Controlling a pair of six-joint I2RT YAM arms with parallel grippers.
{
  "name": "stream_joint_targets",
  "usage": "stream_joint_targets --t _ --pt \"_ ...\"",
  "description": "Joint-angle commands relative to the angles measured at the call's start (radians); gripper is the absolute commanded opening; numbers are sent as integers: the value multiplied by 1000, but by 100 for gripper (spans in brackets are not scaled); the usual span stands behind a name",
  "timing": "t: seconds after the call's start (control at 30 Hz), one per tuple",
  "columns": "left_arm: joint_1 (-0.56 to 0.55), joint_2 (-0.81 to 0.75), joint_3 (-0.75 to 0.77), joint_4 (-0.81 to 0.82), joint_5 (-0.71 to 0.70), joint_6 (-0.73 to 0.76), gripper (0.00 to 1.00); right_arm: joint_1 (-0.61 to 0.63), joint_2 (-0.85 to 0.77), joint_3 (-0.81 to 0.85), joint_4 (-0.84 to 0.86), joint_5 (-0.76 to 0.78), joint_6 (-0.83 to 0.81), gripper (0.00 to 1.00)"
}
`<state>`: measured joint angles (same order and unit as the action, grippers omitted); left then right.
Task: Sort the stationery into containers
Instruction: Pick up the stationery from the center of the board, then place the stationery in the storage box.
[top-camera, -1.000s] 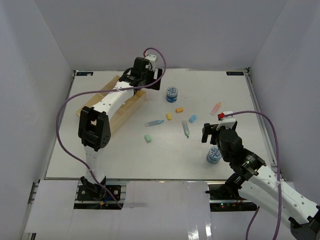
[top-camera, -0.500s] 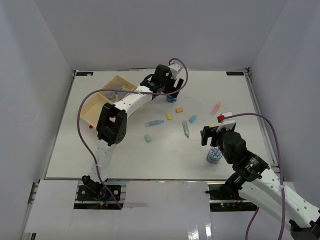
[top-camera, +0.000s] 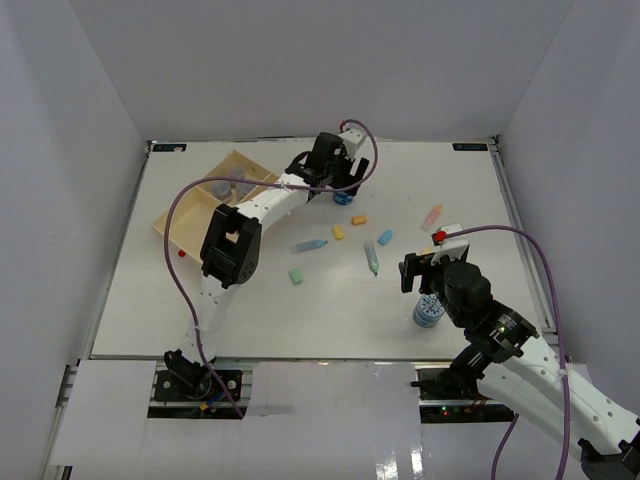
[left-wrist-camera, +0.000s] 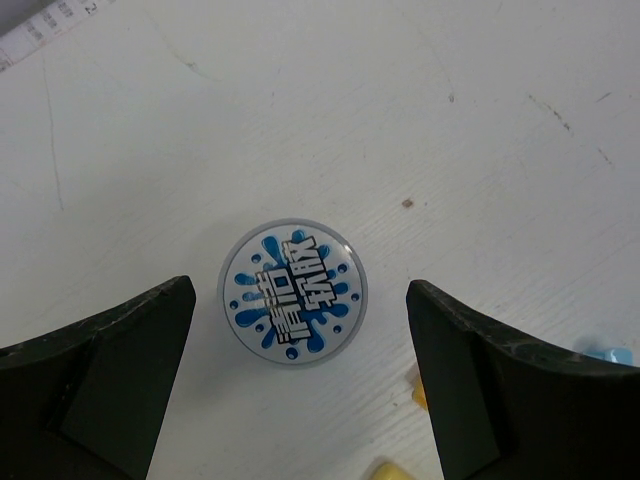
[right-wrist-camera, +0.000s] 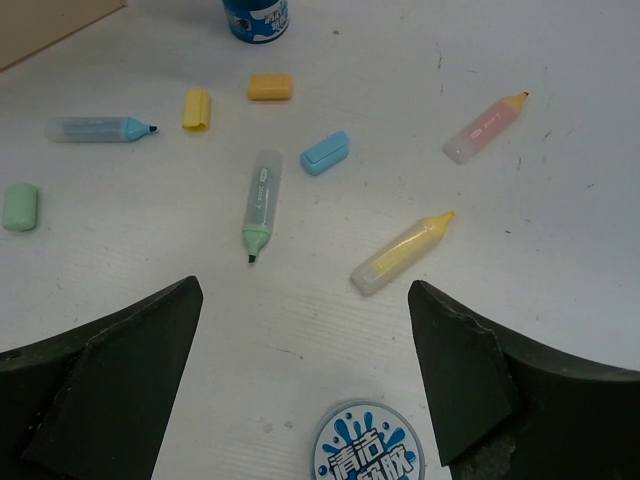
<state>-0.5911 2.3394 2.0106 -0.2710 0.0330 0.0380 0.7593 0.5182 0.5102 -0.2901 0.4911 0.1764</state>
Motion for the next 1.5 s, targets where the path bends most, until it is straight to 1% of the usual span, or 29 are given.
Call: stream_joint_targets --t 0.0,0.2,0.37,0.5,0.53,0.6,0.7,0.73,0.77,0.87,0.9,1.0,1.13,1.17,1.27,1.3,1.47 --pt "1 30 48 32 -13 -16 98 -3 -11 14 12 1 0 90" --pt "1 58 74 32 -18 -23 98 -5 -12 11 12 0 5 90" --pt "1 70 80 33 -18 -29 93 -5 -17 10 12 3 6 90" --pt "1 66 79 32 -18 -30 87 -5 -17 10 12 3 8 90" --pt "1 63 77 33 -19 -30 83 -5 -17 10 12 3 8 90" --pt "1 51 71 39 -18 -30 80 -5 -12 8 12 1 6 90" --pt "1 28 50 58 -18 -29 72 -5 -6 10 12 -3 6 90" --pt "1 24 42 59 -19 -29 65 -5 -4 11 12 -5 6 90" --pt "1 20 40 59 -19 -29 62 -5 -6 10 12 -3 6 90" --pt "1 -20 11 64 -18 -30 56 -3 -6 10 11 -5 5 90" --pt "1 -37 1 62 -18 -30 56 -5 -6 11 12 -5 5 90" --pt "1 -124 -55 67 -93 -30 55 -5 -3 13 12 -5 5 90" --pt "16 -279 -137 62 -179 -29 55 -5 -6 13 12 -6 2 90" --pt "20 -304 -171 52 -189 -64 55 -5 -6 13 12 -8 3 90" --pt "50 -391 -222 24 -232 -81 55 -5 -6 13 12 -8 3 90" --pt "57 -411 -264 21 -251 -82 55 -5 -6 13 11 -9 3 90" --pt "125 -528 -415 41 -263 -118 55 -5 -10 13 12 -11 3 90"
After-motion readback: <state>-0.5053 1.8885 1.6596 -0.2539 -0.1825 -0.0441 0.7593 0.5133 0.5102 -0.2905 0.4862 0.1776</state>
